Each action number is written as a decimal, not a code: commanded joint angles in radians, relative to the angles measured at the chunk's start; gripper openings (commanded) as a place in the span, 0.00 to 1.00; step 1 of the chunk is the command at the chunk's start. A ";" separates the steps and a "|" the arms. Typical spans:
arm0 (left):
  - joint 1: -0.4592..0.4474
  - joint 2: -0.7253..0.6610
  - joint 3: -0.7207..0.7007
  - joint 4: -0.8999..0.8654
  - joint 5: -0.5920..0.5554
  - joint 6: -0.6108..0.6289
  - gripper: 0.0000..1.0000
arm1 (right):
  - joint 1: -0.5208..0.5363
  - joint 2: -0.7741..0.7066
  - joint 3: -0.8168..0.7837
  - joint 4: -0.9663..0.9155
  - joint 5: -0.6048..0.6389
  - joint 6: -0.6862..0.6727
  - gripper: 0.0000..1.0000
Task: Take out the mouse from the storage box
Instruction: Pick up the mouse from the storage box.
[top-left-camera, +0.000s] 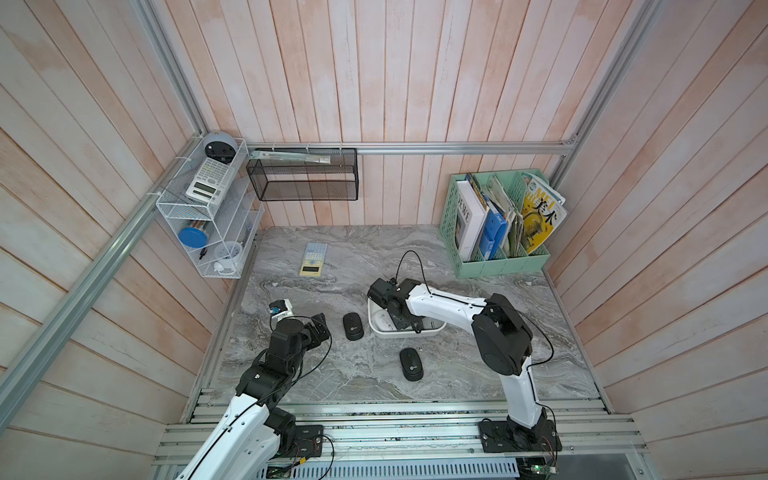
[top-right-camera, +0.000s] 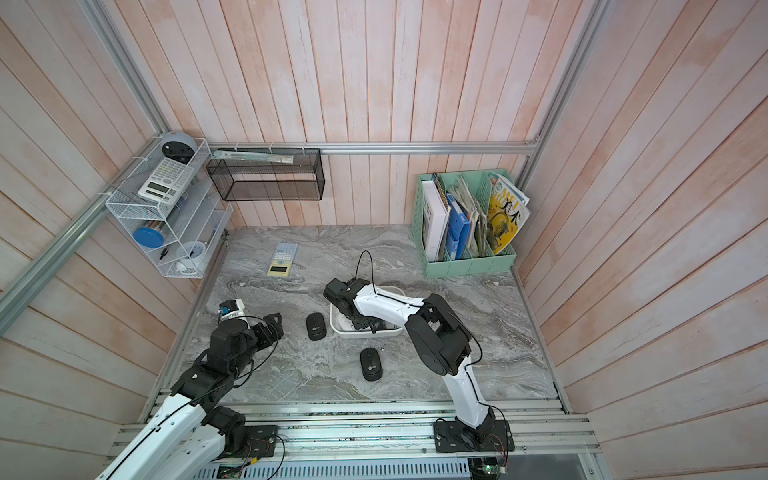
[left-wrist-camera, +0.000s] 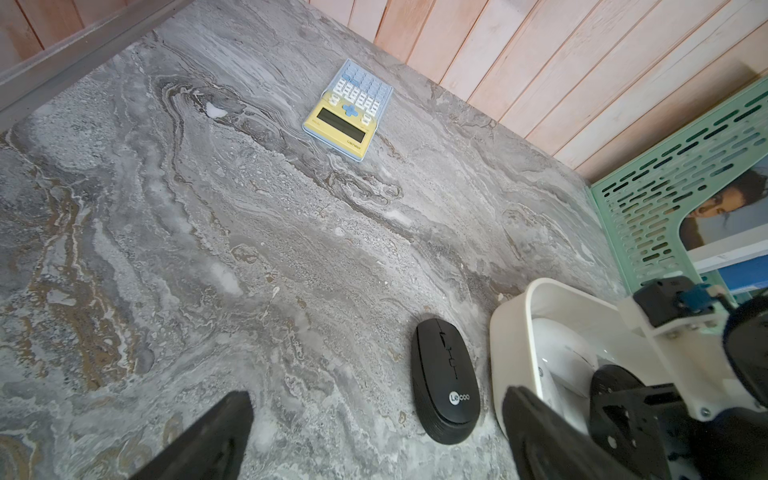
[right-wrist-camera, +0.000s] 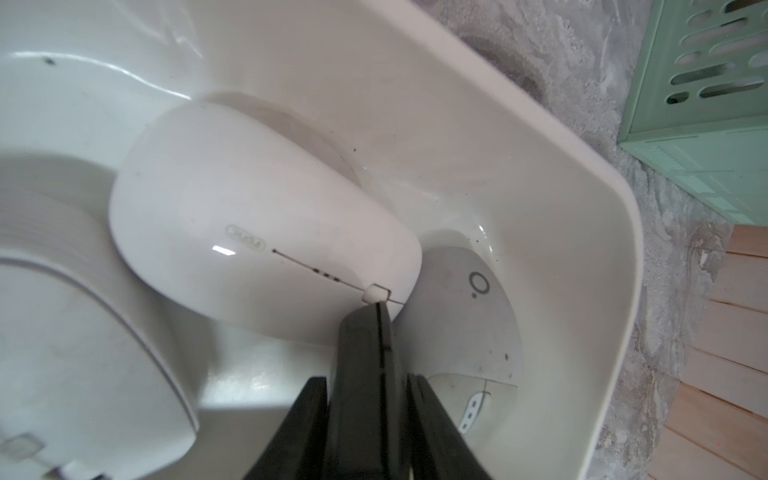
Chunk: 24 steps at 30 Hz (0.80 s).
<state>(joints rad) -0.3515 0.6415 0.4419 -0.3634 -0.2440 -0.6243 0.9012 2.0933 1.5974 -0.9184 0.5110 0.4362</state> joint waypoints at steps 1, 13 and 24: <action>0.002 -0.005 -0.005 0.006 -0.015 0.003 1.00 | -0.002 -0.022 -0.006 -0.020 0.013 -0.005 0.31; 0.003 -0.047 -0.005 -0.015 -0.039 0.005 1.00 | 0.034 -0.170 -0.007 -0.029 0.073 -0.043 0.28; 0.002 -0.128 -0.003 -0.071 -0.117 -0.002 1.00 | 0.189 -0.256 -0.007 -0.060 0.085 -0.016 0.27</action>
<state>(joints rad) -0.3515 0.5385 0.4419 -0.4049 -0.3134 -0.6247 1.0470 1.8656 1.5963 -0.9447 0.5739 0.4015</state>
